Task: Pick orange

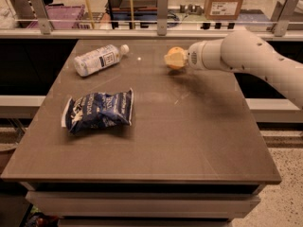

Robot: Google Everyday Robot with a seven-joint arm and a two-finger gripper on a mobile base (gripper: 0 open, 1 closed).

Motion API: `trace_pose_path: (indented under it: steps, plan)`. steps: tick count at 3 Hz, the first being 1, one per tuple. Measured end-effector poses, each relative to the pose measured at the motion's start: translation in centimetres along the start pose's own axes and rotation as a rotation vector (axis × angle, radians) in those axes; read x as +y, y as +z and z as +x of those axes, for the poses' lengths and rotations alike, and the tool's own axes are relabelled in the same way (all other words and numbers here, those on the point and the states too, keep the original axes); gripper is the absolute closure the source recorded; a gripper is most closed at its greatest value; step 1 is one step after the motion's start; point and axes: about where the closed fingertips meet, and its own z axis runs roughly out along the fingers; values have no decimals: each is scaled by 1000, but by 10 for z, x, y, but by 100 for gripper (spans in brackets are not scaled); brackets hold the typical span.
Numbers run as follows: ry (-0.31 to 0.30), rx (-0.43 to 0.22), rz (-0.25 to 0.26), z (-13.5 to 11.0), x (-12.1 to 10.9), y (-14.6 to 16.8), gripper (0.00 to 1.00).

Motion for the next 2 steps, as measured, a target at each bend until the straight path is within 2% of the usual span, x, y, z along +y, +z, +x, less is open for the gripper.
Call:
trace_pose_path:
  steps: [2]
  plan:
    - [-32, 2, -101, -24, -13, -31, 100]
